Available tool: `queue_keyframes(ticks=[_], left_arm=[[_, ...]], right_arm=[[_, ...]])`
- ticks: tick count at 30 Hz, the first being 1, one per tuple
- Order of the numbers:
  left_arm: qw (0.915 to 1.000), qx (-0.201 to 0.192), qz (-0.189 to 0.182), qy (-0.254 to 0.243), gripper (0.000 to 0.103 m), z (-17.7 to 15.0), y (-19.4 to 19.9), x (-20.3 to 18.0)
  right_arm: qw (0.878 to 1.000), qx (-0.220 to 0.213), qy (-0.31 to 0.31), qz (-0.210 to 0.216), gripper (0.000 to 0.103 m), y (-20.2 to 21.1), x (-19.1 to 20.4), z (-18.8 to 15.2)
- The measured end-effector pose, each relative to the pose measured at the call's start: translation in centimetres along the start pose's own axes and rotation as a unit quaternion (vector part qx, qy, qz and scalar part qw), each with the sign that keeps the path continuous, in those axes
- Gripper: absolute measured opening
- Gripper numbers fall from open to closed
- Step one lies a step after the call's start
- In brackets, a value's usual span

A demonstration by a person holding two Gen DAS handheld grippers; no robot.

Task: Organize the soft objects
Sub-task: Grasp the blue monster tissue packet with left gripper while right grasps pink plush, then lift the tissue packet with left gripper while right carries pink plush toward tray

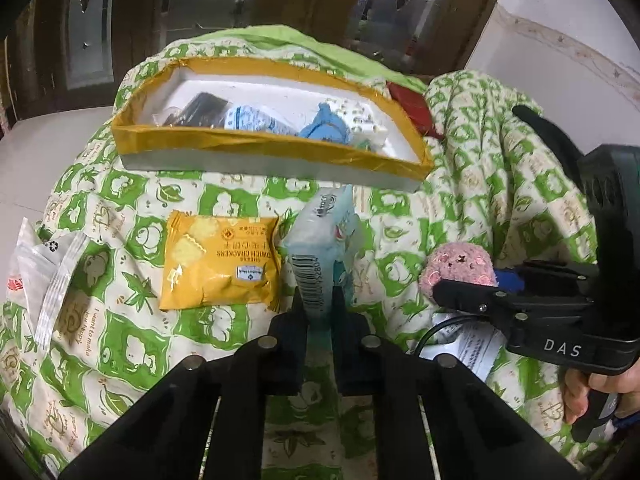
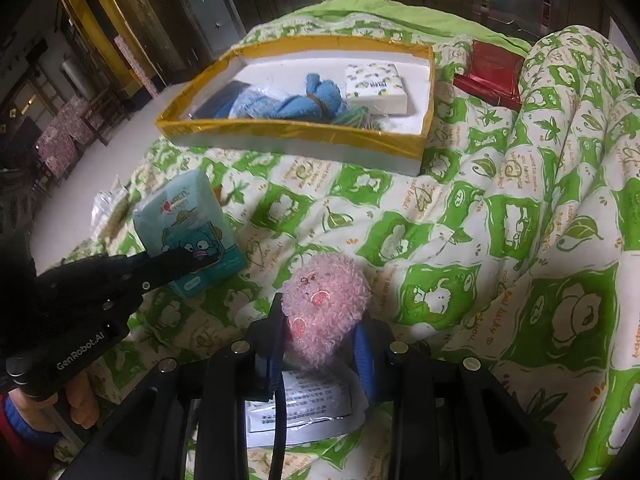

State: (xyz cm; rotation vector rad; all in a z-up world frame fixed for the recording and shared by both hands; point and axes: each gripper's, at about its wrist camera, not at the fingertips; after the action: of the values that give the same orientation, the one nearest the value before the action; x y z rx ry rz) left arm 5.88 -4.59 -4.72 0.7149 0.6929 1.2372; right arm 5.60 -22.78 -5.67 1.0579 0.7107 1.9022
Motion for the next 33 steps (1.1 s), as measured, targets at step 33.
queue_keyframes(ticks=[33], left_arm=[[0.9992,-0.028,-0.008,0.026,0.01,0.6,1.7,1.2]], right_arm=[[0.999,-0.029,-0.002,0.015,0.033,1.1,0.2,0.4]])
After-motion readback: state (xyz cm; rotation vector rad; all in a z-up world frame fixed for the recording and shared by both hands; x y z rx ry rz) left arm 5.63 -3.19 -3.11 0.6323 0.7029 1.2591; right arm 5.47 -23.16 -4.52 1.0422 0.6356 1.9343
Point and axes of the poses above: each gripper's, at about its wrist camera, not at the fingertips, and y roughly against the way its jaws point, x to its left, z to its top, and after that the axes turned 13 degrees about z, right-handed
